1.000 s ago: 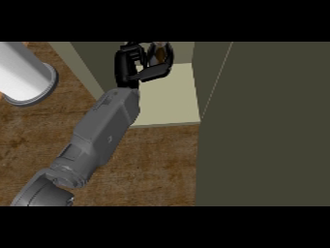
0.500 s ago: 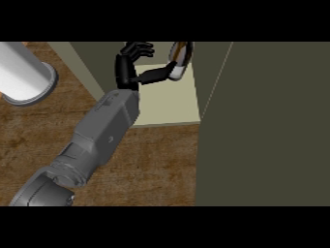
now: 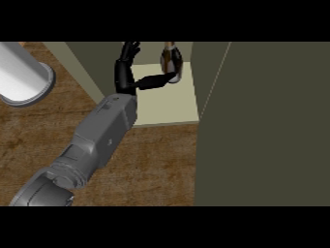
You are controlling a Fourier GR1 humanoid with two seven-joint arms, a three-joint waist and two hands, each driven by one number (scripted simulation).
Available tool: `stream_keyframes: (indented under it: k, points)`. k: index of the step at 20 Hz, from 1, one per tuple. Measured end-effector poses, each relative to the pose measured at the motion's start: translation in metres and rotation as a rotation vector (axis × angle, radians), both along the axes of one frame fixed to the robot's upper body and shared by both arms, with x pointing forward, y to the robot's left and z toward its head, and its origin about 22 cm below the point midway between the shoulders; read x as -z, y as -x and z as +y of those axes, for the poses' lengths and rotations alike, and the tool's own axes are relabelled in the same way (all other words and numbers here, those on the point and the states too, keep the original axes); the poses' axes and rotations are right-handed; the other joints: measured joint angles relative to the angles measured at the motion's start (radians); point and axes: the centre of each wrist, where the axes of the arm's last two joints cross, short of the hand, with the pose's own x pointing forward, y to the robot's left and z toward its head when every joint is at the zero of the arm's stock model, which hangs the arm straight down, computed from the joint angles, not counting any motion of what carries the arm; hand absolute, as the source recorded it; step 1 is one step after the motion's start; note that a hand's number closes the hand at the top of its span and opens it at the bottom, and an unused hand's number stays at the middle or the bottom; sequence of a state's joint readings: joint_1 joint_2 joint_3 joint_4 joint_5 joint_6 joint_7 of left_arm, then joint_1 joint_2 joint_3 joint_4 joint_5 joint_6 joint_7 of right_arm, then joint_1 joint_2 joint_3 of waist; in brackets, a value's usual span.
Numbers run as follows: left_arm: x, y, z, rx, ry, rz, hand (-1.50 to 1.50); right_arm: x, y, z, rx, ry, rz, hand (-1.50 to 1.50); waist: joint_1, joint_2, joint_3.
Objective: Pick up the wine, place it into the cabinet and close the cabinet
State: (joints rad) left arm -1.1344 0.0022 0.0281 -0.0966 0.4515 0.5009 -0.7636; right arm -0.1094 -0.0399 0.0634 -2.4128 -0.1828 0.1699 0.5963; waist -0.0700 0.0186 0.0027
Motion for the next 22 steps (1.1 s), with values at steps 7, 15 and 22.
stream_keyframes:
  k: [7, 15, 22]
  points:
    - [0.0085, 0.004, 0.003, -0.03, -0.009, -0.003, -1.5, 0.0023, 0.0, 0.0006, -0.012, 0.004, -0.009, -1.5, -0.007, 0.005, 0.0]
    - [0.0096, 0.0047, 0.004, -0.005, 0.008, -0.052, -1.5, 0.0005, 0.0005, 0.001, -0.012, 0.005, -0.007, -1.5, -0.009, 0.003, 0.0]
    - [0.0098, 0.0049, 0.0038, 0.056, 0.018, -0.078, -1.5, 0.0007, 0.0001, 0.0008, -0.011, 0.006, -0.007, -1.5, -0.007, 0.004, -0.001]
